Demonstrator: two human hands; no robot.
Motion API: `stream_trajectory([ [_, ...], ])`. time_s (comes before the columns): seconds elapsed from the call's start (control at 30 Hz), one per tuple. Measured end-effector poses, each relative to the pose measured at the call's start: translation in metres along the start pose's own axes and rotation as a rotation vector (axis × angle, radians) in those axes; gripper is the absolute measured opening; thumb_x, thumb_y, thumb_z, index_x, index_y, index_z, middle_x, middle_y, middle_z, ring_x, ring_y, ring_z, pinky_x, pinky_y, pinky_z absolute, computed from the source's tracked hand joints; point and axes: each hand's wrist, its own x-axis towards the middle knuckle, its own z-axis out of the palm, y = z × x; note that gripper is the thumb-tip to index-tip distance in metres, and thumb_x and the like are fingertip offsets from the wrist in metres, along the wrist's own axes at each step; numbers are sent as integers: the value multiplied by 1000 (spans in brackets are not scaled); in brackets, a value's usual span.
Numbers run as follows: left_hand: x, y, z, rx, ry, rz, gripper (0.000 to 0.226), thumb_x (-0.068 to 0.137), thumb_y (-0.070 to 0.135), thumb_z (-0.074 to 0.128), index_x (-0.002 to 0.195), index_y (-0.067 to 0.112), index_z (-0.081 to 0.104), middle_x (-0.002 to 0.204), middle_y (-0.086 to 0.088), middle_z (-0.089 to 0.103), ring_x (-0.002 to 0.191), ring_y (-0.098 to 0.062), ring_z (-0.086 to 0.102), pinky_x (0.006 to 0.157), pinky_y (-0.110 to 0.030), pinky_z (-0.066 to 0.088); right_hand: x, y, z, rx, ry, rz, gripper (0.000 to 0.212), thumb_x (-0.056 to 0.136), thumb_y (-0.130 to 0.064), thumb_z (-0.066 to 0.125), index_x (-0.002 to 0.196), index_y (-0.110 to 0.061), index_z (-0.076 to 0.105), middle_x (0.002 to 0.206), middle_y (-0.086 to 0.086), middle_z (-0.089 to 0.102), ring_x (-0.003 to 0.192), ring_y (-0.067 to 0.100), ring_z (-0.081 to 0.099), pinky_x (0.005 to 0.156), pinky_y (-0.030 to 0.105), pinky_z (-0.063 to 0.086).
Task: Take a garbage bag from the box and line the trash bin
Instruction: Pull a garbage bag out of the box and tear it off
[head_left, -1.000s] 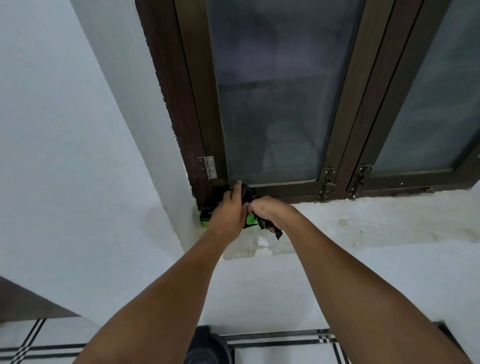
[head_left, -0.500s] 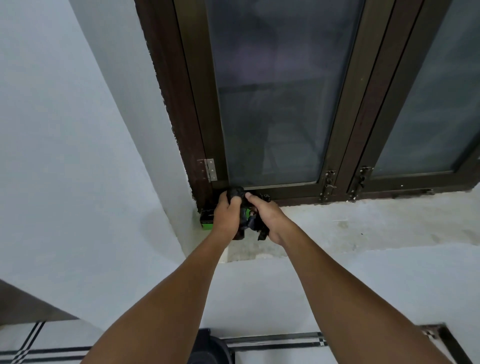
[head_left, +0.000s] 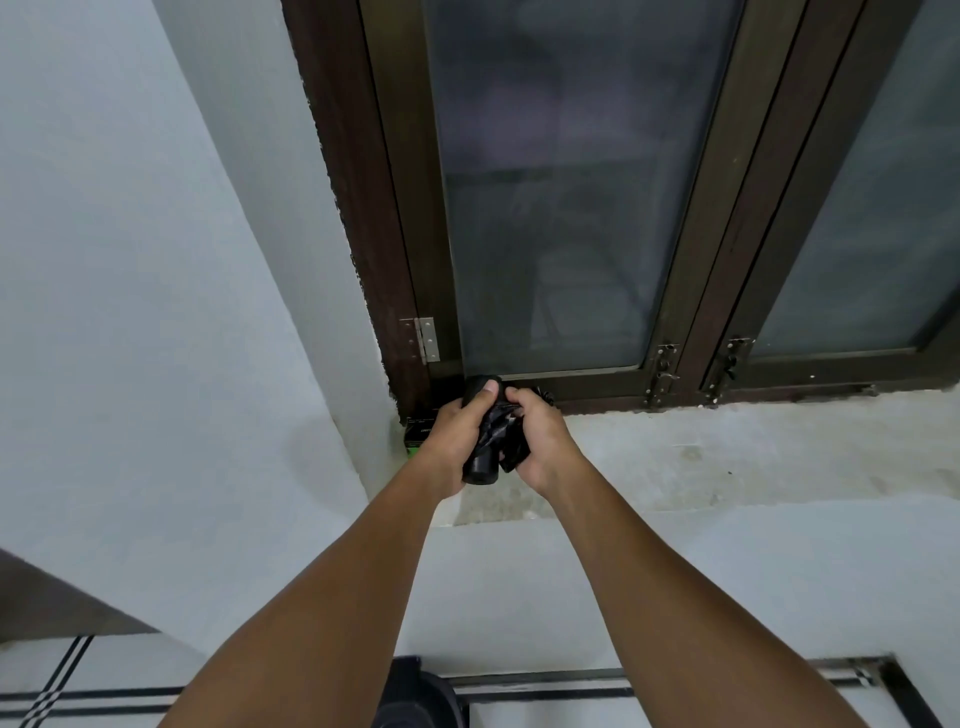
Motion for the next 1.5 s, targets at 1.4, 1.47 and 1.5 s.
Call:
stream_trajectory([
  [1.4,8,12,-3,-77,-43,6,54,83,56,73,115,12,71,102,-13,78,85,-26,76,68,-34,60,-4,-14,11,-128,37,-63,43,90,-42,68,119,-11,65,111,13,75,99,28,73,79,40,61],
  [1.47,5,13,0,-141,-73,-30,54,84,54,73,117,10,71,100,-12,77,80,-25,75,61,-31,57,-6,-14,13,-51,49,-53,42,88,-39,68,121,-13,67,113,13,75,98,27,72,72,37,57],
  [1.5,3,14,0,-159,-93,-51,54,85,53,73,118,10,71,98,-11,76,77,-24,74,58,-29,56,-7,-13,13,-12,57,-40,42,88,-38,68,122,-14,66,113,12,75,96,26,72,69,35,56],
])
